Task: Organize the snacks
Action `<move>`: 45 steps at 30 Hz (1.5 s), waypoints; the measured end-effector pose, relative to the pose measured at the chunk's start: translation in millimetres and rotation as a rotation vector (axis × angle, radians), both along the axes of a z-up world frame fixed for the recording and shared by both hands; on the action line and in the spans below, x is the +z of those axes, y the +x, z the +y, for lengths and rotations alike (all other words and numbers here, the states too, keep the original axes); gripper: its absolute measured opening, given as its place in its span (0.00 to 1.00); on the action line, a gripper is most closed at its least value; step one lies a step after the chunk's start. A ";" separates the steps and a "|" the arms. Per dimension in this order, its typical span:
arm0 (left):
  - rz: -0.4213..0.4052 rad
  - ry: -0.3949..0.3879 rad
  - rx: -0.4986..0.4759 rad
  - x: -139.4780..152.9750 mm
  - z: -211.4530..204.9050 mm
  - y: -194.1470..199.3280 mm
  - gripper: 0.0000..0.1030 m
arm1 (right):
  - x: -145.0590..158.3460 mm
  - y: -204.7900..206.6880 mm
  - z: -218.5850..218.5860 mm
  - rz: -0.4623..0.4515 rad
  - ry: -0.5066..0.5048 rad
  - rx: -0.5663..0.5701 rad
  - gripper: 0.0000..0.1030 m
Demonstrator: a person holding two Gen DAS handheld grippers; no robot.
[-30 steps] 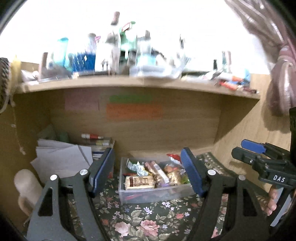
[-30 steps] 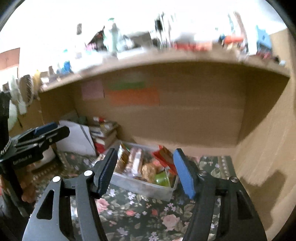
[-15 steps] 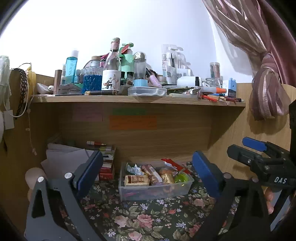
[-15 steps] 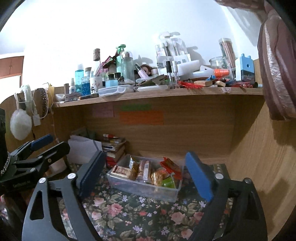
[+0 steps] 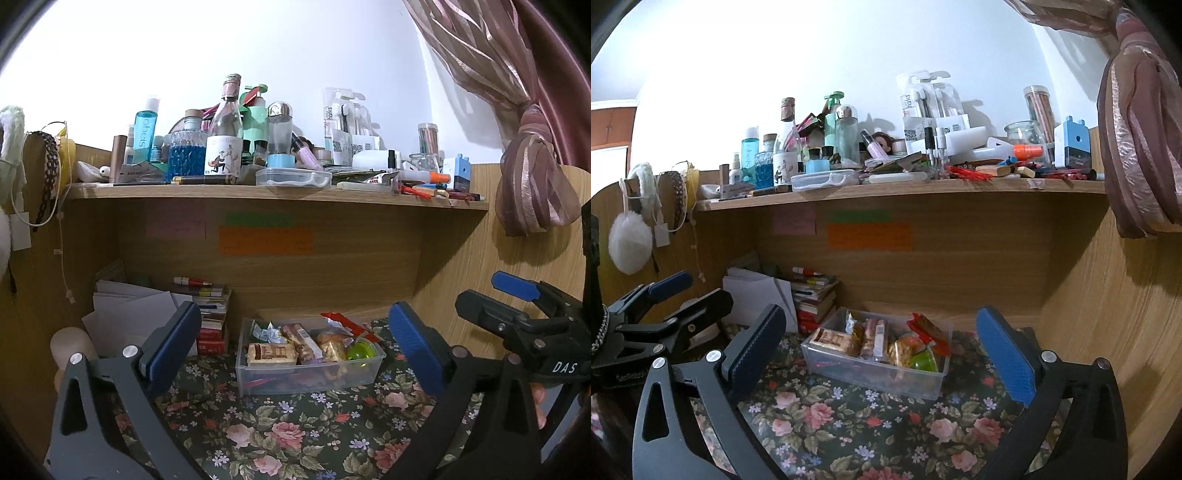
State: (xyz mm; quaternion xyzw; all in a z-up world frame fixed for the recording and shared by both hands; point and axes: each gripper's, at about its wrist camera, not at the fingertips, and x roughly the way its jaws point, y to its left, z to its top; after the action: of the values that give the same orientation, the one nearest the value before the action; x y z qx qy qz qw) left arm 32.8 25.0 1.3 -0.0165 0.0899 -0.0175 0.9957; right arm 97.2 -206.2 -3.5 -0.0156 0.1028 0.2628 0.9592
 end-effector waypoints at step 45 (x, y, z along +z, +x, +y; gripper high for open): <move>0.020 -0.005 0.018 -4.5 -11.4 4.6 1.00 | -0.5 4.9 -4.6 -0.026 -0.020 -0.028 1.00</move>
State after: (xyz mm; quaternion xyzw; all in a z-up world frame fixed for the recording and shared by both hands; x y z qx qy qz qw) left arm 37.4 13.6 -3.2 -0.0199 0.0997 -0.0085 0.9948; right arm 102.0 -210.8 -4.0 -0.0270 0.0930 0.2480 0.9639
